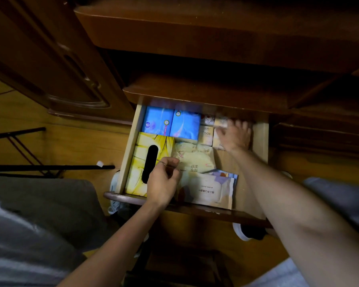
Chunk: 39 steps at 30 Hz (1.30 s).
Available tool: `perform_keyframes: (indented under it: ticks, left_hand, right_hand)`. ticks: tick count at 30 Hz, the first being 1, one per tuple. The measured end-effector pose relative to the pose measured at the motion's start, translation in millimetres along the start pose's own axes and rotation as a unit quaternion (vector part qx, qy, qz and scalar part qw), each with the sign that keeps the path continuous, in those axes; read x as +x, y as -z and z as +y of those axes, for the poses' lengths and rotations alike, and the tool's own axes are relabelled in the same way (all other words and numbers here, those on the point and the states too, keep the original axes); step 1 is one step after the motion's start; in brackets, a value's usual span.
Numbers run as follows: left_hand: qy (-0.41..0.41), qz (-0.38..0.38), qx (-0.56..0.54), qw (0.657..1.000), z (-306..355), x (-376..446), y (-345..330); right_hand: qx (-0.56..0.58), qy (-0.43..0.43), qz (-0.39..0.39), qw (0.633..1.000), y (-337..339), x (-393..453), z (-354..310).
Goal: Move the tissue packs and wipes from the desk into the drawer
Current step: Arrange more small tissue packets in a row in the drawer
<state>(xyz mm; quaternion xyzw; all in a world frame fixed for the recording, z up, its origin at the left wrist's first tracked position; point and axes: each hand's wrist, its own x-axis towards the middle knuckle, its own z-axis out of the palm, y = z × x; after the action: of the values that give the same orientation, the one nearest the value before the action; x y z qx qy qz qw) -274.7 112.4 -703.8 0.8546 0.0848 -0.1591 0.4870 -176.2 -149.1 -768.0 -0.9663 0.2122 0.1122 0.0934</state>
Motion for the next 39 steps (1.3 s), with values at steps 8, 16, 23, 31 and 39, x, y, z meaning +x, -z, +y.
perform_keyframes:
  ticks: [8,16,23,31,39]
  left_hand:
    - [-0.003,-0.011,-0.01,1.0,-3,-2,2]
    - [-0.009,-0.01,-0.019,1.0,-1,1,-7]
    - [-0.016,-0.01,-0.015,1.0,-3,-2,-4]
    - [-0.021,-0.011,-0.017,1.0,-2,-4,-9]
    - [-0.018,-0.013,-0.009,1.0,-1,-8,2]
  right_hand:
    - [-0.049,0.15,-0.086,0.984,-13,-3,-14]
    - [-0.056,0.113,-0.035,0.991,-9,-42,32]
    - [-0.048,0.085,0.019,0.995,-16,-50,24]
    - [0.001,0.027,0.012,1.0,-12,-59,31]
    - [-0.052,0.053,0.023,0.997,-1,-49,28]
